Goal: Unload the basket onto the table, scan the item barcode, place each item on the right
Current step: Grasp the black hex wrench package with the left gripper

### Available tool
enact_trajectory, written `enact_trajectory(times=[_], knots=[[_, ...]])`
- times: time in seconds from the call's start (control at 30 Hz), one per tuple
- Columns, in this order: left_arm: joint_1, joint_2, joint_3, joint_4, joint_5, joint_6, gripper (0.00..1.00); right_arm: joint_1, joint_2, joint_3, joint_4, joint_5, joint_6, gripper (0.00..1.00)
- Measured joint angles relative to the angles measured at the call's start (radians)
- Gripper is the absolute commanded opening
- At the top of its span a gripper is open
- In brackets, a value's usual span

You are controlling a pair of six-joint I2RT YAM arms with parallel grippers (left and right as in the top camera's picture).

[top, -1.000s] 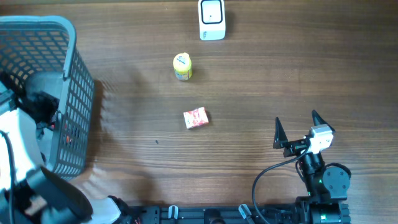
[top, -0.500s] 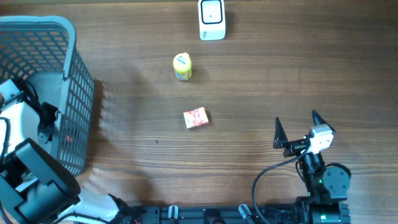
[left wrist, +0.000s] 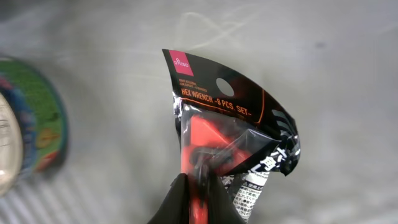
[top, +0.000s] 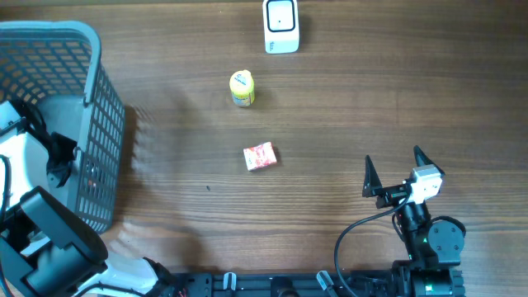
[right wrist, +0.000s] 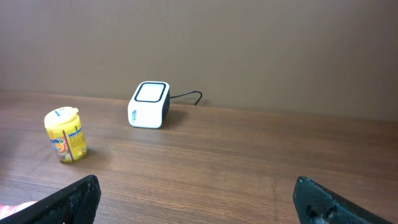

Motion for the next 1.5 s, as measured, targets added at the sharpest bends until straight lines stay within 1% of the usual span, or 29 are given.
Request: enact_trajectory(times=[0.1,0.17,0.37,0.4,0.43,0.47,0.5,0.57,0.63,0.77,1.0,1.17,1.2,1.27,1.33,1.37,1.47,1.5], knots=[[0.0,-0.019,0.033,-0.005,0.104,-0.01,0.04,0.0,0.0,0.0,0.0,0.0,0.0,1.0],[0.0,-0.065,0.068,-0.003,0.176,-0.03,0.04,0.0,0.0,0.0,0.0,0.0,0.0,1.0],[0.0,-0.204,0.147,0.01,0.304,-0.079,0.04,0.0,0.0,0.0,0.0,0.0,0.0,1.0],[0.0,-0.222,0.148,0.017,0.316,-0.083,0.34,0.0,0.0,0.0,0.0,0.0,0.0,1.0],[0.0,-0.24,0.15,0.013,0.322,-0.086,0.53,0.0,0.0,0.0,0.0,0.0,0.0,1.0],[0.0,-0.253,0.154,0.001,0.322,-0.089,0.75,0.0,0.0,0.0,0.0,0.0,0.0,1.0],[0.0,-0.256,0.16,-0.032,0.302,-0.093,0.91,0.0,0.0,0.0,0.0,0.0,0.0,1.0],[-0.009,-0.235,0.164,-0.081,0.24,-0.106,1.0,0.0,0.0,0.0,0.0,0.0,0.0,1.0],[-0.031,-0.169,0.164,-0.094,0.182,-0.152,1.0,0.0,0.0,0.0,0.0,0.0,0.0,1.0],[-0.073,-0.032,0.164,-0.056,0.137,-0.264,1.0,0.0,0.0,0.0,0.0,0.0,0.0,1.0],[-0.136,0.121,0.164,-0.071,0.055,-0.476,1.0,0.0,0.0,0.0,0.0,0.0,0.0,1.0],[-0.143,0.184,0.164,0.013,0.027,-0.528,1.0,0.0,0.0,0.0,0.0,0.0,0.0,1.0],[-0.143,0.196,0.164,0.031,0.025,-0.531,0.98,0.0,0.0,0.0,0.0,0.0,0.0,1.0],[-0.145,0.209,0.166,0.047,0.013,-0.541,0.8,0.0,0.0,0.0,0.0,0.0,0.0,1.0],[-0.146,0.216,0.168,0.048,-0.004,-0.549,0.56,0.0,0.0,0.0,0.0,0.0,0.0,1.0],[-0.146,0.221,0.169,0.048,-0.014,-0.555,0.49,0.0,0.0,0.0,0.0,0.0,0.0,1.0],[-0.145,0.231,0.177,0.072,-0.006,-0.557,0.49,0.0,0.0,0.0,0.0,0.0,0.0,1.0],[-0.144,0.233,0.18,0.079,0.009,-0.557,0.47,0.0,0.0,0.0,0.0,0.0,0.0,1.0]])
